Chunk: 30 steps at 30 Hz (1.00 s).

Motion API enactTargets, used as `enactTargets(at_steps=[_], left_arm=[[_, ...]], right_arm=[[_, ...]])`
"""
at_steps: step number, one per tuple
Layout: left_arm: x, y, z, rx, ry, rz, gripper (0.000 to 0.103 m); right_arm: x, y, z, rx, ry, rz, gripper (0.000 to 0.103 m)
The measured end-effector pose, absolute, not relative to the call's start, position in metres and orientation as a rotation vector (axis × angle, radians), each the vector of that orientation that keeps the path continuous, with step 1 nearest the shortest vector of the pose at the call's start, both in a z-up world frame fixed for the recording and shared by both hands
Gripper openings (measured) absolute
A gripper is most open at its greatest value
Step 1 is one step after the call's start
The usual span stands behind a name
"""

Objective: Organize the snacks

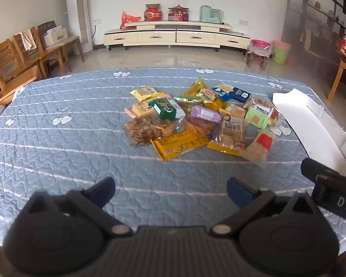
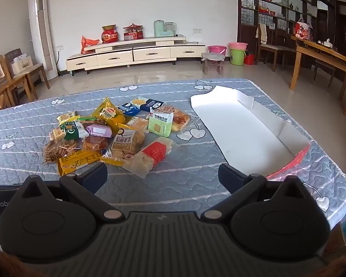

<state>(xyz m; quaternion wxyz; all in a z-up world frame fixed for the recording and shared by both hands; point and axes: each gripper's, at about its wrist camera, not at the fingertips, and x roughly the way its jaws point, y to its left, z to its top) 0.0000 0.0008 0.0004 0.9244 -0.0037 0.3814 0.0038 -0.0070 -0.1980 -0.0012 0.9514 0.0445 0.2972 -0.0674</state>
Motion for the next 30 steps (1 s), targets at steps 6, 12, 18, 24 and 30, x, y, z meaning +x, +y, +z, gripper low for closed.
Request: enactTargets(at_steps=[6,12,18,24,30], left_arm=[[0.0,0.0,-0.005,-0.009,0.79,0.009,0.102],[-0.007,0.0,-0.004,0.029,0.757,0.014,0.102],[-0.009,0.004,0.006,0.025,0.731,0.023,0.102],[-0.016,0.009,0.016,-0.004,0.693,-0.003,0.102],[-0.019,0.01,0.02,-0.006,0.686,-0.009,0.102]], right_arm=[[-0.009,-0.198,0.0,0.095,0.606,-0.144,0.103],[-0.007,-0.198,-0.001,0.096,0.608,-0.139,0.103],[-0.011,-0.196,0.0,0.097,0.601,-0.141,0.103],[-0.011,-0.194,-0.001,0.095,0.582,-0.144,0.103],[-0.01,-0.195,-0.005,0.089,0.581,-0.147,0.103]])
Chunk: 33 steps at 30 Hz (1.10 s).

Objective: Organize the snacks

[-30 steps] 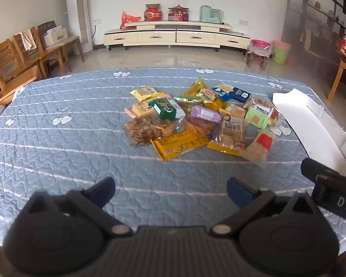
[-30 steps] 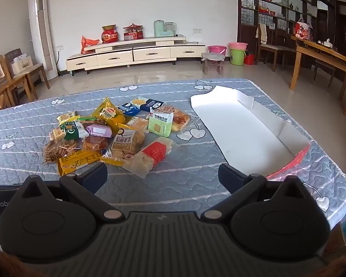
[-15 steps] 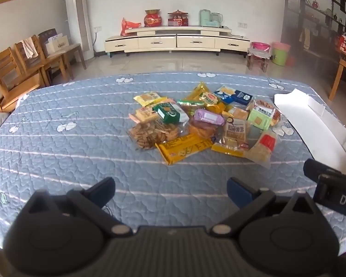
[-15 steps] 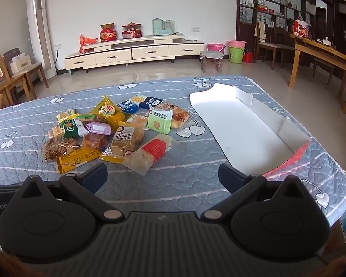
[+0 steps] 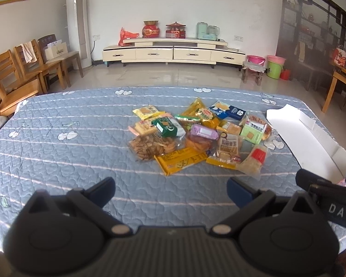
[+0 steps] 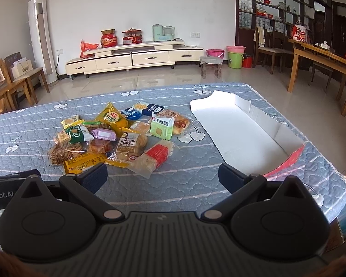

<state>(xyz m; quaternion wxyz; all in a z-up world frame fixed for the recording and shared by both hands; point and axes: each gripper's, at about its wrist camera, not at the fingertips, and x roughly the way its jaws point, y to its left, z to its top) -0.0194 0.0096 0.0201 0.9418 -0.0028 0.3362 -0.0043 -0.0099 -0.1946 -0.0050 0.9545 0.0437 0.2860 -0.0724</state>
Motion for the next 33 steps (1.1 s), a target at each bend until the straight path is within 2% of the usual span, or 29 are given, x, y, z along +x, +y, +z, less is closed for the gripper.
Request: enactTargets(at_steps=[33], left_arm=[[-0.0118,0.0107,0.0251,0.01,0.675,0.01,0.102]], right_arm=[[-0.0082,-0.1941,-0.0027,0.082,0.584,-0.138,0.103]])
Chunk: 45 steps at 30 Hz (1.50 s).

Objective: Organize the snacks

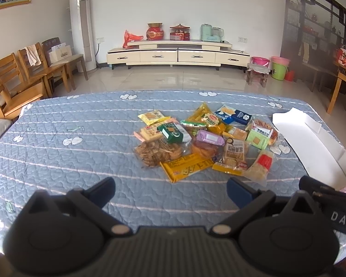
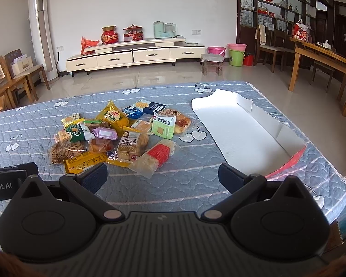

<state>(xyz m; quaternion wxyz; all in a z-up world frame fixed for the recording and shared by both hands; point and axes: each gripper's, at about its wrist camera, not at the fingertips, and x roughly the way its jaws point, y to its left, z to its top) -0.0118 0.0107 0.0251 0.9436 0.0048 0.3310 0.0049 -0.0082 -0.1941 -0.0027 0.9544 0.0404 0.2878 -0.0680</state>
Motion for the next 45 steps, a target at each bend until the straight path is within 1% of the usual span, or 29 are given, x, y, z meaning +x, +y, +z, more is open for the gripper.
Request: enactTargets(at_steps=[45], left_arm=[[0.032,0.017,0.003,-0.006,0.708,0.005,0.102]], right_arm=[[0.011,-0.193,-0.004,0.074,0.654,-0.131,0.103]])
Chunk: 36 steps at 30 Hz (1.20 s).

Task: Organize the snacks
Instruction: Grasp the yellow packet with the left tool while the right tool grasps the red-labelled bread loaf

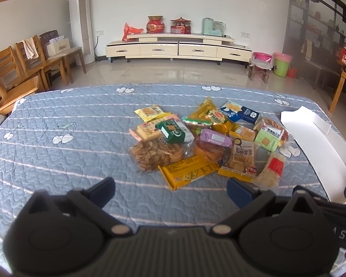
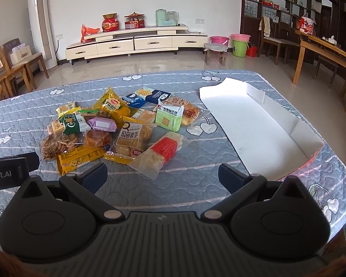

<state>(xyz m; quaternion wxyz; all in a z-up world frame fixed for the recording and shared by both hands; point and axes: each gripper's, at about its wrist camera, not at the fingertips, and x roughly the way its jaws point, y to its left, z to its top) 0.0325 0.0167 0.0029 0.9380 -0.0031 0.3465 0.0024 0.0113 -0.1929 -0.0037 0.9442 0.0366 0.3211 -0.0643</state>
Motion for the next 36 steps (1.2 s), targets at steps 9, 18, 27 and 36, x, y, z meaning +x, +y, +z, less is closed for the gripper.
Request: enactTargets(at_steps=[9,18,27,36], left_arm=[[0.056,0.03,-0.023,-0.003,0.713,-0.021,0.102],[0.108,0.042,-0.067,0.035,0.734,-0.17,0.102],[0.149,0.021,-0.102,0.22,0.733,-0.299,0.102],[0.134,0.002,-0.11,0.367,0.638,-0.381,0.1]], right_arm=[[0.031,-0.207,-0.017,0.092,0.691,-0.175,0.103],[0.063,-0.222,-0.043,0.132,0.741,-0.219,0.103],[0.082,-0.226,-0.056,0.143,0.747,-0.204,0.103],[0.088,-0.231,-0.058,0.161,0.739,-0.191,0.103]])
